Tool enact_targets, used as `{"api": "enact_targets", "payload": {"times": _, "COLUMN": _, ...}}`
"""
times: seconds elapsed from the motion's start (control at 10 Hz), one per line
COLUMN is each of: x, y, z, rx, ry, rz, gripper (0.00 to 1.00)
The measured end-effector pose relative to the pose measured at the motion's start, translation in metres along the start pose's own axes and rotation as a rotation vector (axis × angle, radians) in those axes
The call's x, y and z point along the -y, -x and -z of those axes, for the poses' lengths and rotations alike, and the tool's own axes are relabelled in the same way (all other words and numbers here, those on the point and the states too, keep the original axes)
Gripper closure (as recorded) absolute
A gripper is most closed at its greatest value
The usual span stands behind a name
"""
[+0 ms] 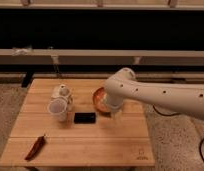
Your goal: Place the pepper on the white sponge
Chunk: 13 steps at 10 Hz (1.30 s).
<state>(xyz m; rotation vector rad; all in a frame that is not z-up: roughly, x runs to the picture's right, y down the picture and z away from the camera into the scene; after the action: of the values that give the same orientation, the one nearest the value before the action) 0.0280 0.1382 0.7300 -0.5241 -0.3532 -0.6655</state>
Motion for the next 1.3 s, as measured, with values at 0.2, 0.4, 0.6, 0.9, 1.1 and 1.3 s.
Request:
{"api": "enact_targets", "payload": {"times": 0.2, "x": -0.005, "y": 0.056, "z": -0.004, "rx": 0.004, "ry": 0.008, "rz": 0.080, "gripper": 0.20}}
{"api": "enact_targets", "payload": {"times": 0.4, "x": -0.001, "y": 0.110, "z": -0.011, "rx": 0.003, "ry": 0.019, "rz": 0.163, "gripper": 0.20}}
{"api": "enact_targets", "payload": {"times": 0.6, "x": 0.014, "y": 0.162, "z": -0.022, "rx": -0.004, "ry": 0.022, "rz": 0.241, "gripper": 0.20}}
{"api": "enact_targets", "payload": {"times": 0.9, "x": 0.031, "y": 0.219, "z": -0.035, "rx": -0.009, "ry": -0.023, "rz": 0.327, "gripper": 0.20}}
{"api": "enact_targets", "payload": {"times": 1.1, "x": 0.043, "y": 0.241, "z": -0.045, "rx": 0.008, "ry": -0.046, "rz": 0.392, "gripper": 0.20}}
{"api": "enact_targets", "payload": {"times": 1.3, "x": 0.063, "y": 0.257, "z": -0.060, "rx": 0.036, "ry": -0.033, "rz": 0.481, "gripper": 0.20}}
